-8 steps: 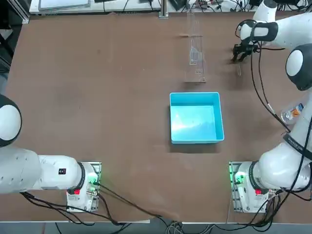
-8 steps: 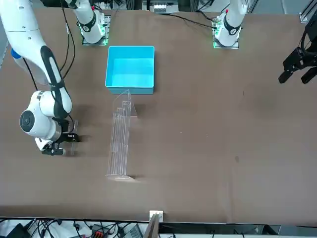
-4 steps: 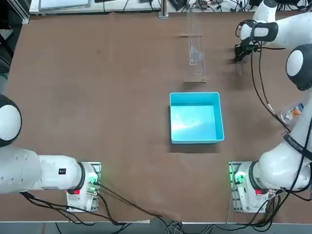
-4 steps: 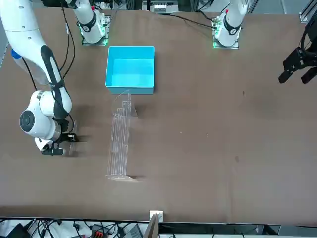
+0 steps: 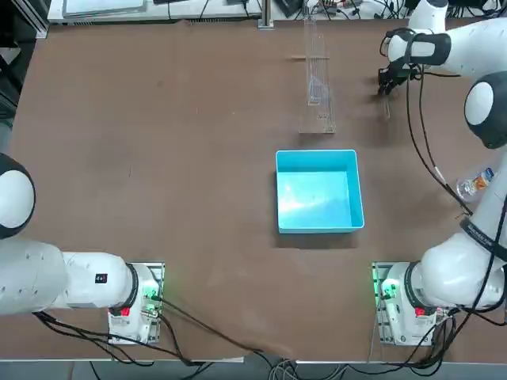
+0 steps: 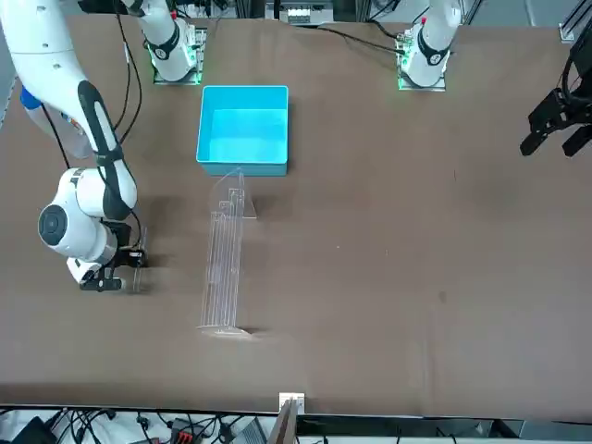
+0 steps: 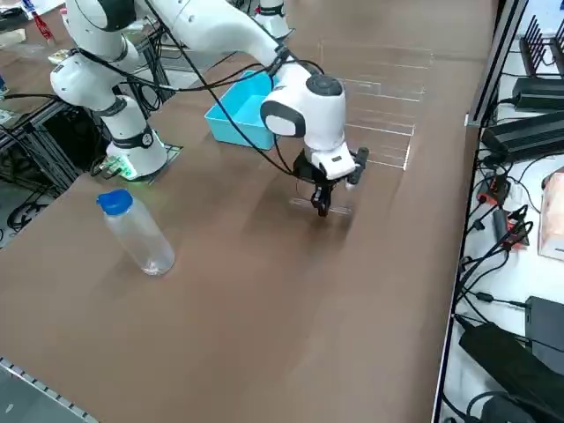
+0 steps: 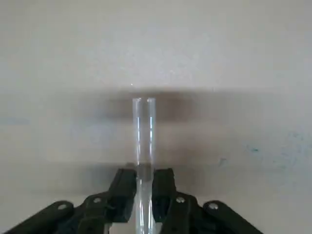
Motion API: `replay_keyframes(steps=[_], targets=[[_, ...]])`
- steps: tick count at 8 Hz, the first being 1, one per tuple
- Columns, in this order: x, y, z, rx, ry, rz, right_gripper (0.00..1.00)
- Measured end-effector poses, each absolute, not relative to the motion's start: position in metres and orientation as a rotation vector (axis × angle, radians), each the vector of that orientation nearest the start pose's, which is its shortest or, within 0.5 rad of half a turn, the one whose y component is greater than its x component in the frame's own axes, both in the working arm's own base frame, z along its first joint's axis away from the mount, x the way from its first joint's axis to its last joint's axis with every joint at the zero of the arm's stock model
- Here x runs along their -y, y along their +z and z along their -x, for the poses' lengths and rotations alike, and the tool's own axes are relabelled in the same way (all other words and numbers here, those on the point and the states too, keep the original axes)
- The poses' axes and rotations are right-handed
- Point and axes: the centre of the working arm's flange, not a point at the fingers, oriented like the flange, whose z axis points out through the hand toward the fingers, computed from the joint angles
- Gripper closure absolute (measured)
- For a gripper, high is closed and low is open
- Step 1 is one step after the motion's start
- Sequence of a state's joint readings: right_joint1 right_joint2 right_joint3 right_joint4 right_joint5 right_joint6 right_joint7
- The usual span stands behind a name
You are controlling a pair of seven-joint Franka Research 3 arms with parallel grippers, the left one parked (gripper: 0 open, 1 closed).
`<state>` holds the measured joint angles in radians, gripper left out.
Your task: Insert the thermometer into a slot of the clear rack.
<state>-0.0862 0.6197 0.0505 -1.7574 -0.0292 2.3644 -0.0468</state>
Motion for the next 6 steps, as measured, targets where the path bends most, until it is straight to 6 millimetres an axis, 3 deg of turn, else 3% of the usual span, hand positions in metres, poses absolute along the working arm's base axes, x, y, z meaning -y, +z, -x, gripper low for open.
replay_keyframes(steps=[3, 6], targets=[[0.025, 0.263, -0.664, 0.039, 0.029, 3.134, 0.78], [-0.007, 0.329, -0.656, 0.057, 0.036, 3.112, 0.78]])
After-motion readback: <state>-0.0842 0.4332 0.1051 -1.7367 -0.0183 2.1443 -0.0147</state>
